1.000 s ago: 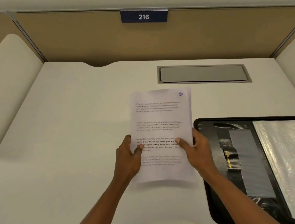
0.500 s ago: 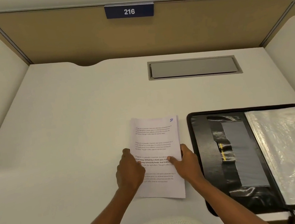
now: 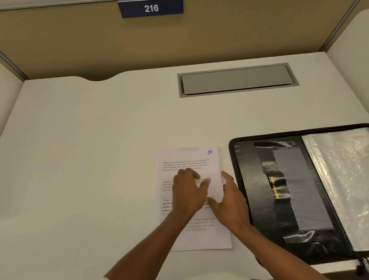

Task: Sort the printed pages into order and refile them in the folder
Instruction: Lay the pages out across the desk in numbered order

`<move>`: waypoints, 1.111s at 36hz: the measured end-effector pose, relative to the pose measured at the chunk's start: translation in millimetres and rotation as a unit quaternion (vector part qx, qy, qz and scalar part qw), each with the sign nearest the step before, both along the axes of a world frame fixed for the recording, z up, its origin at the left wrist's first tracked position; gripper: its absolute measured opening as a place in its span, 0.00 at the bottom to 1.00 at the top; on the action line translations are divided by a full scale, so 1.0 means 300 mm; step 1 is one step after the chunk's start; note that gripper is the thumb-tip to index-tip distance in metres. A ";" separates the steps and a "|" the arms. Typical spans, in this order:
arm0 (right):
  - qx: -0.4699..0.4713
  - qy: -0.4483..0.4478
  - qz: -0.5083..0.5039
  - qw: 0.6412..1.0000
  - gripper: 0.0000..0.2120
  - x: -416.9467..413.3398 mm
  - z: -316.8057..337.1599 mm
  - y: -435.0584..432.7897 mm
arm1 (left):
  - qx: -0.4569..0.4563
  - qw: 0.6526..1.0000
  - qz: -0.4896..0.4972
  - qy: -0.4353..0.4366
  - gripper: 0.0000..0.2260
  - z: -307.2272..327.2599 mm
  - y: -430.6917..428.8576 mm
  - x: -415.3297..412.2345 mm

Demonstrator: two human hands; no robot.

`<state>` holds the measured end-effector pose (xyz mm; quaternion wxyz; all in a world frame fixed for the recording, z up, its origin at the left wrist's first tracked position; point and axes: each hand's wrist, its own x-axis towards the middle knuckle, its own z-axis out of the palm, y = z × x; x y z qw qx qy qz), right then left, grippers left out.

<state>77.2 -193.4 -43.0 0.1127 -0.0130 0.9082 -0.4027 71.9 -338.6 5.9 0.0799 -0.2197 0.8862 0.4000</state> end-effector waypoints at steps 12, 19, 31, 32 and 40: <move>-0.058 0.054 0.028 0.996 0.34 0.016 0.022 -0.008 | -0.013 0.991 0.047 -0.125 0.58 -0.063 0.036 -0.168; -0.100 0.047 0.016 0.994 0.34 0.019 0.012 -0.006 | 0.080 0.988 0.080 -0.103 0.19 0.017 0.031 -0.165; -0.234 -0.067 -0.097 0.965 0.28 -0.059 0.049 -0.007 | 0.191 0.966 0.173 -0.023 0.16 -0.042 0.020 -0.105; -0.236 -0.072 -0.102 0.964 0.26 -0.068 0.043 -0.003 | 0.196 0.964 0.180 -0.017 0.15 -0.044 0.023 -0.101; -0.248 -0.097 -0.101 0.959 0.25 -0.100 0.040 0.007 | 0.227 0.948 0.221 0.014 0.13 -0.069 0.035 -0.083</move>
